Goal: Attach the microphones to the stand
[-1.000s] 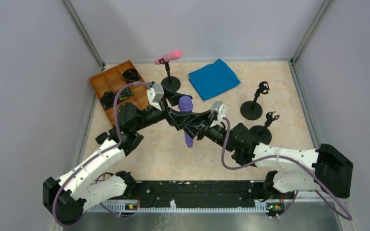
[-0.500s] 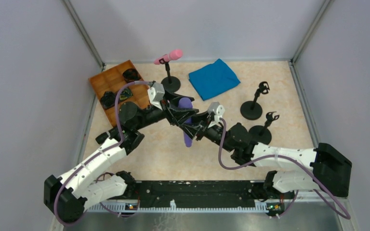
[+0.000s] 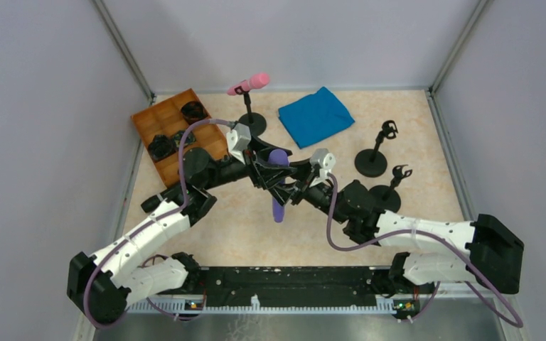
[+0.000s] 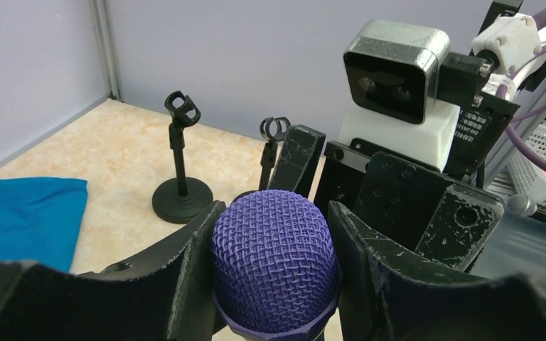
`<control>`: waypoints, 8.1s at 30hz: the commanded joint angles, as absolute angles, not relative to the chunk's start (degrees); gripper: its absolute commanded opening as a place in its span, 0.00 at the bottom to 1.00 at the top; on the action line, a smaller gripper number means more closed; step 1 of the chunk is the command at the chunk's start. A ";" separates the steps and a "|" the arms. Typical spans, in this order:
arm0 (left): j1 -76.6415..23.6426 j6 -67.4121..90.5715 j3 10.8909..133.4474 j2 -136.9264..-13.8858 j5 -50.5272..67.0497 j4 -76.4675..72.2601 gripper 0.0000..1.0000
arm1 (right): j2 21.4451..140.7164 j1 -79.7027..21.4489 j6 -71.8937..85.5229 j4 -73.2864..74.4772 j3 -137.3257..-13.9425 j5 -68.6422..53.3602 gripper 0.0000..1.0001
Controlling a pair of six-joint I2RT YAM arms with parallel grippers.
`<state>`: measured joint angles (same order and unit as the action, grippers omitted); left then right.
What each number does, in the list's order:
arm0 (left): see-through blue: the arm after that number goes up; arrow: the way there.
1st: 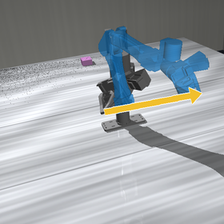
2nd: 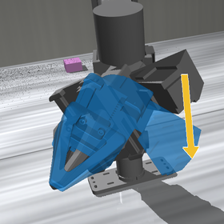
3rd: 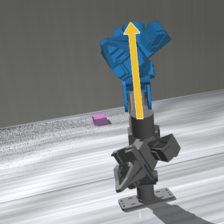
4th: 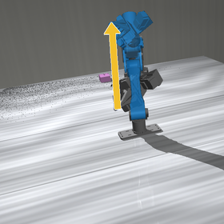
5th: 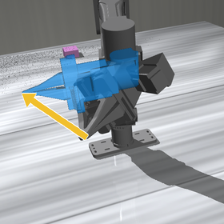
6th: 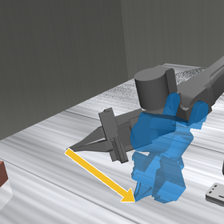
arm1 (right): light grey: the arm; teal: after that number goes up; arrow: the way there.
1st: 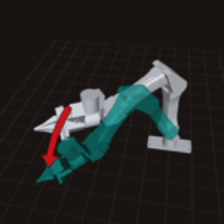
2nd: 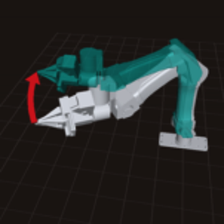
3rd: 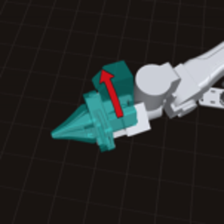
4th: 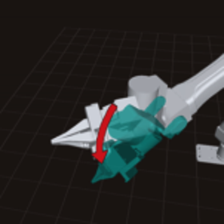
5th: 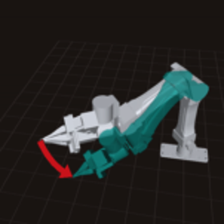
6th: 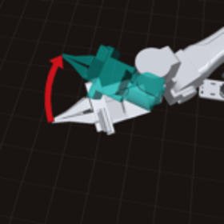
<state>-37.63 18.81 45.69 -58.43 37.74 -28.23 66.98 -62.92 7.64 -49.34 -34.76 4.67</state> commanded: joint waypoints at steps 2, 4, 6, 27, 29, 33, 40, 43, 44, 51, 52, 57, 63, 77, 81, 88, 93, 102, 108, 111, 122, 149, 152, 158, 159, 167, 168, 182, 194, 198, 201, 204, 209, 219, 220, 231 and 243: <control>-37.84 18.55 48.25 -58.09 39.64 -29.98 0.00 | 64.66 -60.96 8.52 -47.60 -39.11 2.48 0.62; -37.79 18.54 48.30 -58.08 39.72 -29.93 0.00 | 64.44 -59.96 9.71 -46.89 -39.53 0.93 0.62; -37.79 18.52 48.37 -58.10 39.89 -29.89 0.00 | 64.33 -58.97 10.77 -46.43 -39.71 -0.54 0.62; -37.79 15.72 48.88 -58.58 40.56 -27.60 0.00 | 64.22 -55.65 11.13 -39.54 -40.77 -10.94 0.68; -37.79 14.84 49.20 -58.56 40.31 -26.65 0.00 | 64.00 -55.57 11.08 -38.61 -40.55 -11.84 0.71; -37.84 13.95 49.91 -58.71 40.44 -25.85 0.00 | 63.08 -55.46 10.90 -37.29 -40.28 -12.69 0.71; -37.79 13.10 49.70 -58.24 40.27 -24.87 0.00 | 61.59 -55.48 10.60 -35.16 -39.92 -12.83 0.69; -37.79 13.10 49.47 -58.13 40.96 -24.77 0.00 | 61.34 -55.46 11.56 -35.93 -39.52 -12.17 0.67; -37.79 13.03 49.47 -58.18 41.10 -24.71 0.00 | 61.35 -55.39 12.11 -36.57 -39.43 -12.13 0.65; -37.80 13.30 49.15 -57.27 41.18 -24.55 0.00 | 62.71 -55.12 14.01 -38.56 -39.53 -12.40 0.56; -37.80 13.42 49.06 -57.18 41.22 -24.72 0.00 | 63.01 -54.99 14.31 -38.72 -39.55 -12.39 0.53; -37.81 13.73 48.65 -56.81 41.33 -25.38 0.00 | 64.01 -54.32 15.48 -39.78 -39.46 -12.59 0.41; -37.79 15.21 47.70 -56.23 39.10 -27.22 0.13 | 64.77 -54.19 15.42 -40.66 -38.94 -13.13 0.15; -37.79 15.36 42.95 -50.09 31.19 -27.88 0.99 | 55.27 -54.12 14.67 -47.46 -31.69 12.86 0.00; -37.79 15.13 41.25 -50.46 32.51 -27.51 0.99 | 52.18 -54.14 16.21 -53.49 -30.62 13.96 0.00; -37.79 14.53 41.40 -54.90 41.16 -29.19 0.99 | 52.00 -54.17 20.72 -60.70 -32.19 7.12 0.00; -37.89 14.36 41.69 -56.72 42.59 -29.88 0.92 | 53.53 -54.14 23.67 -62.10 -33.63 3.56 0.00; -37.88 14.93 42.60 -59.70 47.50 -30.74 0.47 | 56.09 -54.14 26.52 -64.73 -34.66 1.38 0.00; -37.89 14.90 43.04 -60.54 49.11 -30.44 0.01 | 56.53 -54.14 26.07 -64.18 -34.64 0.51 0.07; -37.88 14.36 43.47 -60.63 48.96 -29.66 0.00 | 56.49 -54.14 24.64 -62.20 -34.66 0.16 0.32; -37.88 13.68 43.71 -60.30 48.49 -28.75 0.00 | 55.65 -54.14 22.85 -60.59 -34.74 0.30 0.50; -37.36 15.44 48.33 -70.05 19.83 -30.72 0.99 | 25.84 -54.14 -16.86 -18.32 -43.03 42.12 0.00; -37.07 16.99 50.24 -74.54 24.34 -33.25 0.99 | 21.91 -54.19 -18.26 -14.90 -44.01 45.68 0.00; -36.84 22.03 50.63 -81.49 29.61 -41.40 0.99 | 16.33 -54.14 -17.63 -9.33 -44.49 49.12 0.00; -36.84 22.55 51.48 -82.95 30.98 -41.76 0.99 | 16.04 -54.14 -17.60 -8.33 -44.67 49.66 0.00; -39.08 23.55 60.54 -93.94 38.14 -42.88 0.83 | 15.99 -54.18 -18.15 -3.89 -44.78 50.95 0.00; -40.48 22.31 60.86 -94.65 37.11 -43.20 0.85 | 16.00 -54.15 -18.23 -3.79 -44.74 50.96 0.00; -54.64 17.32 66.78 -116.96 31.26 -73.64 0.88 | 20.65 -54.14 -23.71 -9.33 -49.96 45.28 0.00; -56.99 15.83 87.19 -134.22 27.95 -69.37 0.89 | 26.07 -54.17 -23.27 -11.29 -53.10 40.20 0.00; -57.47 17.21 91.24 -137.38 29.12 -68.09 0.87 | 25.83 -54.14 -21.99 -10.18 -52.65 39.88 0.00; -58.55 17.37 92.83 -138.89 29.99 -66.91 0.84 | 25.76 -54.09 -21.60 -9.62 -52.26 39.89 0.00; -59.60 17.47 94.68 -140.27 30.03 -65.86 0.81 | 25.58 -54.14 -21.07 -9.32 -51.96 39.87 0.00; -60.56 18.33 99.13 -143.00 29.95 -63.71 0.73 | 24.96 -54.14 -20.16 -8.49 -51.69 39.94 0.00; -60.62 18.11 99.66 -142.57 30.67 -63.00 0.38 | 24.10 -54.13 -19.77 -7.73 -50.70 40.66 0.00; -60.62 17.78 98.68 -141.93 30.63 -63.32 0.34 | 24.14 -54.14 -19.73 -7.81 -50.57 40.68 0.00; -59.95 8.65 76.19 -123.74 21.36 -65.08 0.00 | 24.35 -54.16 -19.98 -8.15 -49.60 40.42 0.00; -54.41 2.94 44.35 -99.05 -2.47 -69.21 0.00 | 26.62 -54.14 -20.63 -10.08 -47.94 39.50 0.00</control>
<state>-55.35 7.31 50.30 -107.77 13.56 -60.60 25.10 -54.19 -19.92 -7.33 -48.23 40.53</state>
